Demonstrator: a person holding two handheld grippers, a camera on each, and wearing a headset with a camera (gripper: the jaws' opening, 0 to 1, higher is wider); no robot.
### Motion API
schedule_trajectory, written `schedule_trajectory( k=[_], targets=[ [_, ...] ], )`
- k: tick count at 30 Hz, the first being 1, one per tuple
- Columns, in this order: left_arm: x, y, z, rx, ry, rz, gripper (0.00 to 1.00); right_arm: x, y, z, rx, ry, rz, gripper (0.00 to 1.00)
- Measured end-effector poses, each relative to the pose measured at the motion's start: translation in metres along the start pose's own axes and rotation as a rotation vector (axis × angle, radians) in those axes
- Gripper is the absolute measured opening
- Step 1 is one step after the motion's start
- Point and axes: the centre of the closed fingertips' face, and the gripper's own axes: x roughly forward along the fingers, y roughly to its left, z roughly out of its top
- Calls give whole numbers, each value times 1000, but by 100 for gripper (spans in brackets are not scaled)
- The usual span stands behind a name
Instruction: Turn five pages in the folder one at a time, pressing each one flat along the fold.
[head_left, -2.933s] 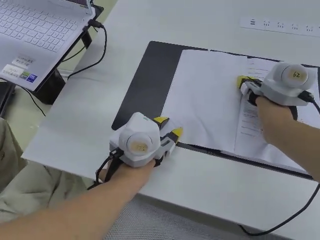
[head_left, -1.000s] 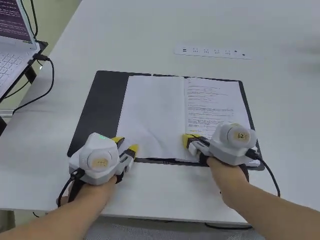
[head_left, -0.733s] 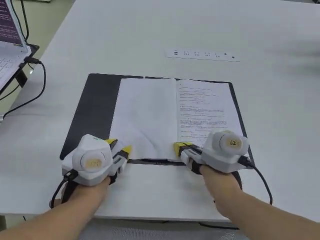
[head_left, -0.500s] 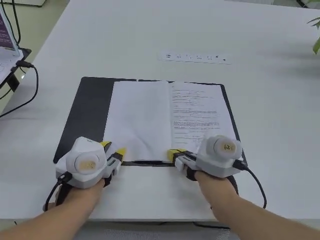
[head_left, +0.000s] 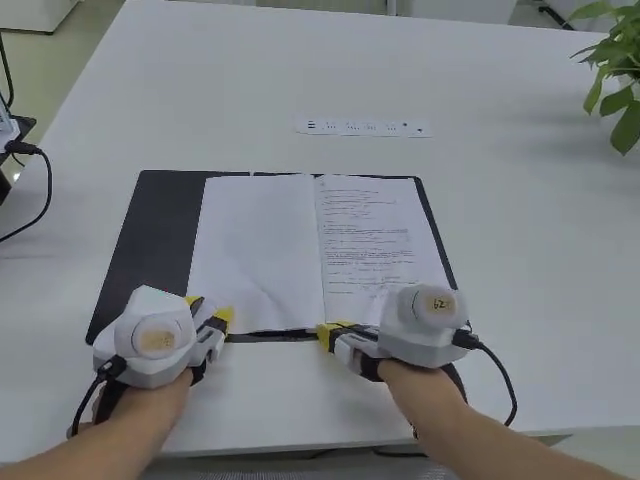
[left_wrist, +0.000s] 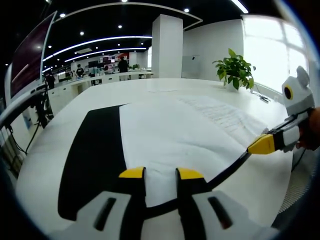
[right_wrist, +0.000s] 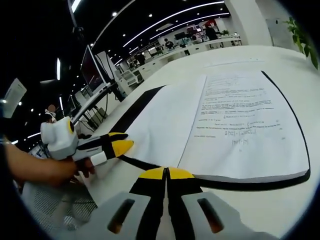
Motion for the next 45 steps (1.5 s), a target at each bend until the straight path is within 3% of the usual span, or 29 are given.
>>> schedule_trajectory(
  k=[10, 14, 21, 30, 35, 45],
  targets=[
    [1, -1, 1, -24, 23, -1, 25, -20, 18, 19, 16, -38, 43, 0],
    [-1, -11, 3, -94, 6, -43, 36, -33, 26, 35, 31, -88, 69, 0],
    [-2, -10, 9, -197, 46, -43, 37, -54, 26, 58, 17, -145, 56, 0],
    [-26, -22, 32, -206, 20, -74, 36, -78, 18, 77, 4, -205, 26, 0],
    [-36, -23, 41, -202, 23, -72, 39, -83, 12, 77, -28, -194, -4, 1],
    [-64, -21, 66, -215, 6, -70, 47, -90, -3, 71, -26, -166, -52, 23]
  ],
)
